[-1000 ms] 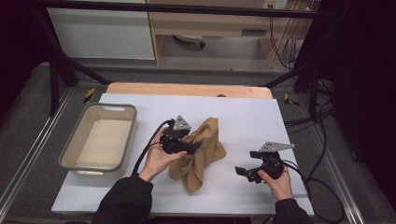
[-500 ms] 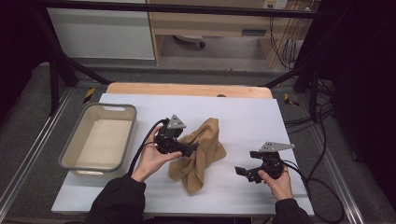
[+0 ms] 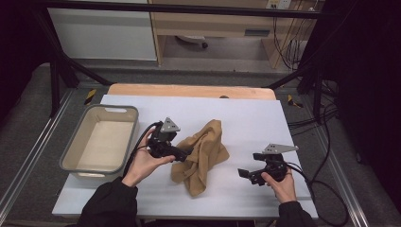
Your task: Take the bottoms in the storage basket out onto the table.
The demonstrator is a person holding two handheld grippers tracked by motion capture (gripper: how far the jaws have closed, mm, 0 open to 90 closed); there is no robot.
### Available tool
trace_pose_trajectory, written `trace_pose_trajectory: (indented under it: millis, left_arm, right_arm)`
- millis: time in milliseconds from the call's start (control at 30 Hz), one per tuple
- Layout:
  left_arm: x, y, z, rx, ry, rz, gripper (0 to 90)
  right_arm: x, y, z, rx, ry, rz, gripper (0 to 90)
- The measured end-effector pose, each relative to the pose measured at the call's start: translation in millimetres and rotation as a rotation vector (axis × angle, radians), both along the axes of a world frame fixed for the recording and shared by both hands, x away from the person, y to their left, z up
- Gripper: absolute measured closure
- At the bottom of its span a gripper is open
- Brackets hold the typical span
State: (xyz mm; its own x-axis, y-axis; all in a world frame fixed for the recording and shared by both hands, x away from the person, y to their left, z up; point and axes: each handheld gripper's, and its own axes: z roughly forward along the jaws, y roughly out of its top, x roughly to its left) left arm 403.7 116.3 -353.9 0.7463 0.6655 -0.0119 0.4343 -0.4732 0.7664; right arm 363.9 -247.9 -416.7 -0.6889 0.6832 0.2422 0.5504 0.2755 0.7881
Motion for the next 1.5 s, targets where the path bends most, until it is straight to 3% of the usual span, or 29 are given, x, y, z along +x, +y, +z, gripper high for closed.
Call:
trace_pose_trajectory:
  millis: [600, 1500]
  left_arm:
    - [-9.1, 31.7, -8.6, -0.005, 0.007, 0.039, 6.6]
    - [-19.1, 71.1, -9.0, -0.006, -0.012, 0.101, 6.4]
  right_arm:
    - [0.1, 0.1, -0.2, 0.001, 0.000, 0.001, 0.7]
    - [-0.1, 0.4, -0.2, 0.002, 0.001, 0.000, 0.7]
